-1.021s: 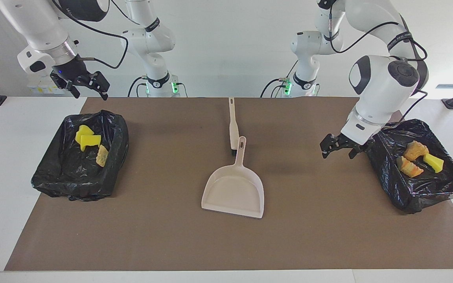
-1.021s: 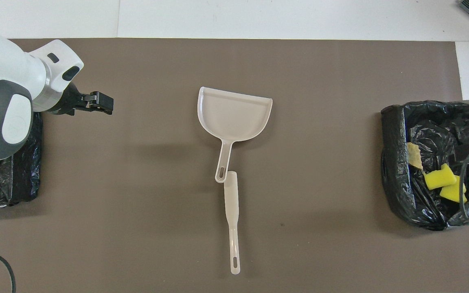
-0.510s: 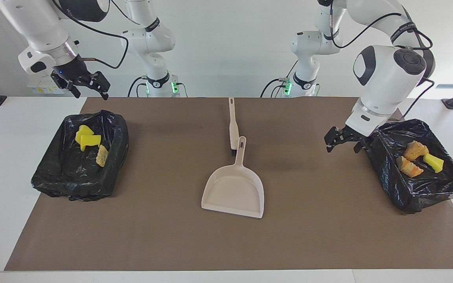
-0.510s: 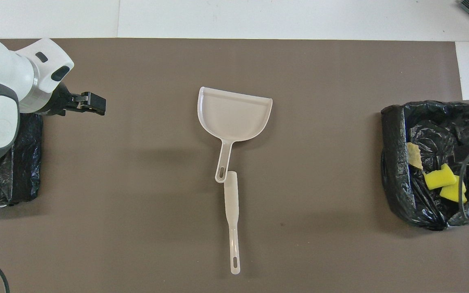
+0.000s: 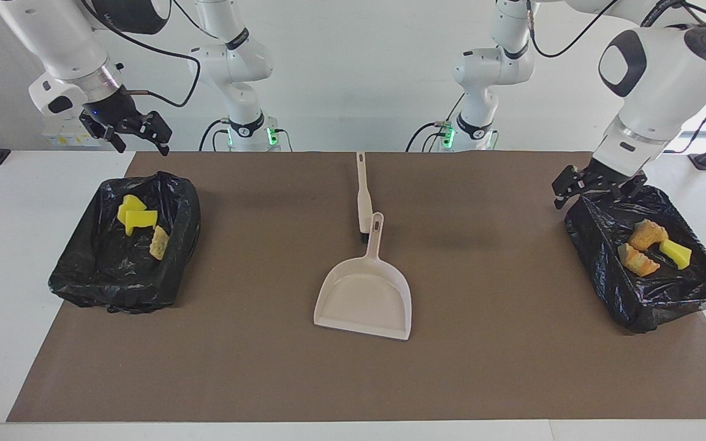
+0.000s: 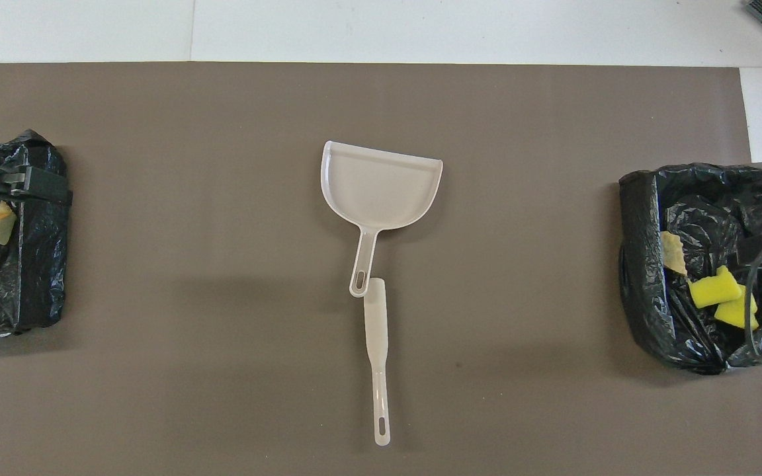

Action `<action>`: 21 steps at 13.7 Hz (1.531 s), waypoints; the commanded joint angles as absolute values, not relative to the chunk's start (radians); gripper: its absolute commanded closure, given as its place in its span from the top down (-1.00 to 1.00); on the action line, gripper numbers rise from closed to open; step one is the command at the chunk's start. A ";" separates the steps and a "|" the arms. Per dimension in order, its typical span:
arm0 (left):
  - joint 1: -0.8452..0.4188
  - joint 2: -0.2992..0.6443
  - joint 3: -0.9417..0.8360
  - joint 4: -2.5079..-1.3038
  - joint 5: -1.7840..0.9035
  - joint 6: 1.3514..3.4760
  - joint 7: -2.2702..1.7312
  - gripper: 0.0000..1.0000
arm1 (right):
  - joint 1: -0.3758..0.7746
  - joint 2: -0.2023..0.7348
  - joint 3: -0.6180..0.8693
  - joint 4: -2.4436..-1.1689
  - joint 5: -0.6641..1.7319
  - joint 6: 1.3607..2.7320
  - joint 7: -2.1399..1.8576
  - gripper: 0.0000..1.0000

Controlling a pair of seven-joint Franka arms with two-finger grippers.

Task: Sweep and dump trash in bin

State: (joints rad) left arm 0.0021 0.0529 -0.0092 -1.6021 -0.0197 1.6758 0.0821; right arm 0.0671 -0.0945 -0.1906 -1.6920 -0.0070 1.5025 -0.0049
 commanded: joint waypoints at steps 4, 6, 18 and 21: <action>-0.006 -0.058 0.003 -1.629 -0.006 1.540 0.066 1.00 | 0.054 -0.118 -0.181 -1.717 -0.012 1.499 -0.037 1.00; -0.008 -0.069 0.003 -1.632 -0.006 1.529 0.034 1.00 | 0.054 -0.123 -0.181 -1.718 -0.012 1.497 -0.038 1.00; -0.054 -0.097 -0.003 -1.678 0.006 1.569 0.005 1.00 | 0.054 -0.126 -0.183 -1.729 -0.012 1.499 -0.038 1.00; -0.057 -0.095 -0.008 -1.678 0.005 1.582 0.009 1.00 | 0.054 -0.126 -0.183 -1.729 -0.012 1.500 -0.040 1.00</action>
